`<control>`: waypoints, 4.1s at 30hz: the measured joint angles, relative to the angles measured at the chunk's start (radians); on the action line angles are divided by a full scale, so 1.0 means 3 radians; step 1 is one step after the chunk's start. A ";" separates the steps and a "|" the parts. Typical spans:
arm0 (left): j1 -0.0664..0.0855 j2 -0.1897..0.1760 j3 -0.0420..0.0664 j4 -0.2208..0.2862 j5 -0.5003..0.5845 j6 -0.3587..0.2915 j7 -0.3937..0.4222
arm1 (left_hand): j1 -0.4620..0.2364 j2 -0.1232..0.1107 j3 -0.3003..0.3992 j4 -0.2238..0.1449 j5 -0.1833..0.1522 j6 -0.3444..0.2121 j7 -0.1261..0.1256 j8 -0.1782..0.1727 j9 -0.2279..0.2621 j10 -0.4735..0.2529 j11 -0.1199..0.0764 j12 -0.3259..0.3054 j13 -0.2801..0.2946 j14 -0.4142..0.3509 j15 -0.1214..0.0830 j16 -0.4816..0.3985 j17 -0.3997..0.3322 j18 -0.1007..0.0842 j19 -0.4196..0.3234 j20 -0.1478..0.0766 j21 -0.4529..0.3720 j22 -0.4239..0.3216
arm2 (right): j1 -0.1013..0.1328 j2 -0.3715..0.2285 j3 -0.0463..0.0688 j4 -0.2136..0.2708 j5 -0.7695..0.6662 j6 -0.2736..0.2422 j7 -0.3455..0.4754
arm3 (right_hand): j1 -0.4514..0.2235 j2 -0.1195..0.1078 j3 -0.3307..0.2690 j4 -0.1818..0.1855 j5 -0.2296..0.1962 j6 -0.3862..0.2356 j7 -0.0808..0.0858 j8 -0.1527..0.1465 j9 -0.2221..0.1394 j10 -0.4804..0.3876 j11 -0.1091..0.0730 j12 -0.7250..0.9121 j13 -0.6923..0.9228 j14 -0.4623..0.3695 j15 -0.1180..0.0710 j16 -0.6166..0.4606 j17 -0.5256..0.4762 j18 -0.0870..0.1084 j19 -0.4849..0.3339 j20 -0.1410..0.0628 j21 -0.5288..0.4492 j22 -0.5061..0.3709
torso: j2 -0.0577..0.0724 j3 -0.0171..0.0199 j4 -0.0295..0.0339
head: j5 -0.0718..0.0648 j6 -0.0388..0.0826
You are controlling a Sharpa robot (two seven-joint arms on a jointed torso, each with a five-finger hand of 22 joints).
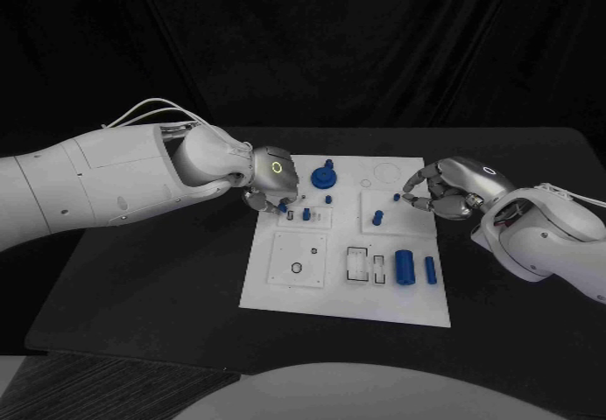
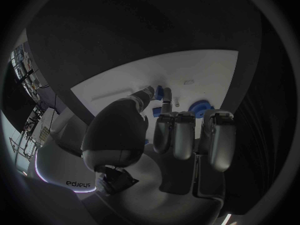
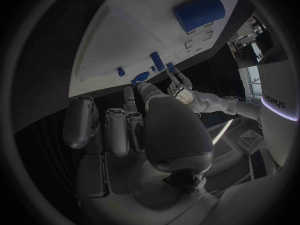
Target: Assemble the parts on the task board
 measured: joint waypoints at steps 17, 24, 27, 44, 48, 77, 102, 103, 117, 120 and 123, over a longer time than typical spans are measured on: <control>-0.0006 0.0023 0.0000 -0.0024 -0.0002 0.0024 -0.0013 | -0.0072 0.0069 0.0073 -0.0100 0.0000 -0.0140 -0.0029 0.0324 0.0883 0.0000 0.0000 0.0000 0.0000 0.0000 0.0000 0.0000 0.0000 0.0000 0.0000 0.0000 -0.0001 0.0000 | 0.0000 -0.0001 0.0000 -0.0001 0.0000 0.0013 -0.0004 | 0.0000 0.0000 0.0000 0.0000 0.0000 0.0000 0.0000 0.0000 -0.0001 0.0000 0.0000 0.0000 0.0000 0.0000 0.0000 0.0000 0.0000 0.0000 0.0000 0.0000 0.0000 0.0000 | 0.0000 0.0002 0.0000 | -0.0003 0.0000; -0.0013 0.0030 0.0001 -0.0033 -0.0002 0.0054 -0.0025 | -0.0173 0.0169 0.0073 -0.0099 0.0037 -0.0166 -0.0001 0.0323 0.0933 0.0000 0.0000 0.0000 0.0000 0.0001 0.0001 0.0000 0.0000 0.0000 0.0000 0.0000 -0.0002 0.0000 | 0.0000 -0.0001 0.0000 -0.0001 0.0000 0.0018 -0.0005 | 0.0000 0.0000 0.0000 0.0000 0.0000 0.0000 0.0000 0.0000 -0.0001 0.0000 0.0000 0.0000 0.0000 0.0000 0.0000 0.0000 0.0000 0.0000 0.0000 0.0000 0.0000 0.0000 | 0.0000 0.0001 0.0000 | -0.0004 0.0000; -0.0016 0.0033 0.0001 -0.0037 -0.0003 0.0073 -0.0033 | -0.0231 0.0165 0.0119 -0.0054 0.0096 -0.0168 0.0001 0.0316 0.0954 0.0000 0.0001 0.0000 0.0000 0.0022 0.0023 0.0000 0.0000 0.0000 0.0000 0.0000 -0.0002 0.0000 | 0.0000 -0.0001 0.0000 -0.0001 0.0000 0.0020 -0.0005 | 0.0000 0.0000 0.0000 0.0000 0.0000 0.0000 0.0000 0.0000 -0.0001 0.0000 0.0000 0.0000 0.0000 0.0000 0.0000 0.0000 0.0000 0.0000 0.0000 0.0000 0.0000 0.0000 | 0.0002 0.0000 0.0000 | -0.0002 0.0000; -0.0025 0.0034 0.0000 -0.0052 -0.0004 0.0170 -0.0083 | -0.0344 0.0120 0.0120 -0.0053 0.0190 -0.0248 0.0075 -0.0136 0.0849 -0.0017 0.0031 0.0000 0.0000 0.0023 0.0024 0.0000 0.0000 0.0000 0.0000 0.0001 -0.0028 0.0000 | 0.0000 0.0000 0.0000 -0.0001 0.0000 0.0026 -0.0007 | 0.0000 0.0000 0.0000 0.0000 0.0000 0.0000 0.0000 0.0000 -0.0009 0.0000 0.0000 0.0000 0.0000 0.0000 0.0000 0.0000 0.0000 0.0000 0.0000 0.0000 0.0000 0.0000 | 0.0002 0.0001 0.0001 | 0.0004 0.0000; -0.0025 0.0034 0.0000 -0.0054 -0.0004 0.0182 -0.0095 | -0.0405 0.0059 0.0120 -0.0053 0.0181 -0.0293 0.0078 -0.0199 0.0830 -0.0016 0.0032 0.0000 0.0000 0.0023 0.0024 0.0000 0.0000 0.0000 -0.0001 0.0001 -0.0028 0.0000 | 0.0000 -0.0001 0.0000 -0.0001 0.0000 0.0027 -0.0007 | 0.0000 0.0000 0.0000 0.0000 0.0000 0.0000 0.0000 0.0000 -0.0013 0.0000 0.0000 0.0000 0.0000 0.0000 0.0000 0.0000 0.0000 0.0000 0.0000 0.0000 0.0000 0.0000 | 0.0000 0.0001 0.0001 | 0.0004 0.0000; -0.0027 -0.0034 0.0001 -0.0021 -0.0005 0.0104 -0.0147 | -0.0681 -0.0051 0.0467 0.0443 -0.0022 -0.0304 0.0089 -0.0306 0.0799 0.0005 0.0052 0.0000 0.0000 0.0022 0.0025 0.0000 0.0000 0.0000 -0.0001 0.0002 -0.0028 0.0000 | 0.0000 -0.0001 0.0000 -0.0001 0.0000 0.0029 -0.0008 | 0.0000 0.0000 0.0000 0.0000 0.0000 0.0000 0.0000 0.0000 -0.0014 0.0000 0.0000 0.0000 0.0000 0.0000 0.0000 0.0000 0.0000 0.0000 0.0000 0.0000 0.0000 0.0000 | -0.0001 0.0001 0.0001 | 0.0007 0.0000; -0.0027 -0.0018 0.0001 -0.0035 -0.0005 0.0055 -0.0167 | -0.0681 -0.0051 0.0543 0.0517 -0.0021 -0.0303 0.0088 -0.0329 0.0802 0.0005 0.0052 0.0000 0.0000 0.0022 0.0024 0.0000 0.0000 0.0000 -0.0001 0.0002 -0.0028 0.0000 | 0.0000 0.0001 0.0000 -0.0003 0.0000 0.0030 -0.0008 | 0.0000 0.0000 0.0000 0.0000 0.0000 0.0000 0.0000 0.0000 -0.0014 0.0000 0.0000 0.0000 0.0000 0.0000 0.0000 0.0000 0.0000 0.0000 0.0000 0.0000 0.0000 0.0000 | 0.0000 0.0000 0.0000 | 0.0005 0.0000; -0.0027 -0.0016 0.0001 -0.0036 -0.0005 0.0055 -0.0168 | -0.0681 -0.0051 0.0543 0.0517 -0.0021 -0.0302 0.0087 -0.0329 0.0803 0.0005 0.0052 0.0000 0.0000 0.0022 0.0024 0.0000 0.0000 0.0000 -0.0001 0.0002 -0.0028 0.0000 | 0.0000 0.0001 0.0000 -0.0003 0.0000 0.0030 -0.0008 | 0.0000 0.0000 0.0000 0.0000 0.0000 0.0000 0.0000 0.0000 -0.0014 0.0000 0.0000 0.0000 0.0000 0.0000 0.0000 0.0000 0.0000 0.0000 0.0000 0.0000 0.0000 0.0000 | 0.0000 0.0000 0.0000 | 0.0005 0.0000; -0.0027 0.0020 0.0001 -0.0049 0.0028 0.0068 -0.0181 | -0.0720 -0.0011 0.0667 0.0476 -0.0020 -0.0220 0.0065 -0.0151 0.1035 0.0005 0.0052 0.0000 0.0000 0.0022 0.0025 0.0000 0.0000 0.0000 -0.0015 0.0016 -0.0028 0.0000 | 0.0000 0.0001 0.0000 -0.0002 0.0000 0.0029 -0.0008 | 0.0000 0.0000 0.0000 0.0000 0.0000 0.0000 0.0000 0.0000 -0.0014 0.0000 0.0000 0.0000 0.0000 0.0000 0.0000 0.0000 0.0000 0.0000 0.0000 0.0000 0.0000 0.0000 | 0.0000 0.0000 -0.0001 | 0.0001 0.0000; -0.0027 0.0023 0.0001 -0.0051 0.0037 0.0070 -0.0182 | -0.0720 -0.0011 0.0666 0.0475 0.0000 -0.0207 0.0053 -0.0088 0.1101 0.0005 0.0052 0.0000 0.0000 0.0022 0.0025 0.0000 0.0000 0.0000 -0.0029 0.0029 -0.0028 0.0000 | 0.0000 0.0001 0.0000 -0.0002 0.0000 0.0029 -0.0008 | 0.0000 0.0000 0.0000 0.0000 0.0000 0.0000 0.0000 0.0000 -0.0014 0.0000 0.0000 0.0000 0.0000 0.0000 0.0000 0.0000 0.0000 0.0000 0.0000 0.0000 0.0000 0.0000 | 0.0000 0.0000 -0.0001 | -0.0001 0.0000; -0.0027 0.0024 0.0001 -0.0053 0.0042 0.0073 -0.0182 | -0.0720 -0.0011 0.0666 0.0474 0.0092 -0.0208 0.0053 -0.0044 0.1189 0.0005 0.0052 0.0000 0.0000 0.0022 0.0024 0.0000 0.0000 0.0000 -0.0029 0.0029 -0.0028 0.0000 | 0.0000 0.0001 0.0000 -0.0002 0.0000 0.0029 -0.0008 | 0.0000 0.0000 0.0000 0.0000 0.0000 0.0000 0.0000 0.0000 -0.0014 0.0000 0.0000 0.0000 0.0000 0.0000 0.0000 0.0000 0.0000 0.0000 0.0000 0.0000 0.0000 0.0000 | 0.0000 0.0000 0.0000 | -0.0001 0.0000</control>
